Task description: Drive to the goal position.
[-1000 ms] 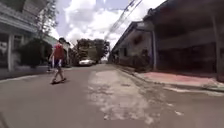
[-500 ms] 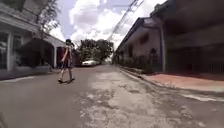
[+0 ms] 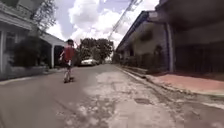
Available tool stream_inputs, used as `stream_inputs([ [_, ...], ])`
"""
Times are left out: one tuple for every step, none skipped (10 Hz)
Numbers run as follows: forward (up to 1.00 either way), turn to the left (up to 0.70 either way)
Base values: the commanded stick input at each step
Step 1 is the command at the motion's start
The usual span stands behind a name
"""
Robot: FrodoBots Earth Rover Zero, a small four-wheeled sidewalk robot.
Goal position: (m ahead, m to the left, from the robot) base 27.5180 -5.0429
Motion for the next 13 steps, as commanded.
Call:
stream_inputs([
  [1.00, 0.00],
  [1.00, 0.00],
  [1.00, 0.00],
  [1.00, 0.00],
  [1.00, 0.00],
  [1.00, 0.00],
  [1.00, 0.00],
  [1.00, 0.00],
  [1.00, 0.00],
  [1.00, 0.00],
  [1.00, 0.00],
  [1.00, 0.00],
  [1.00, 0.00],
])
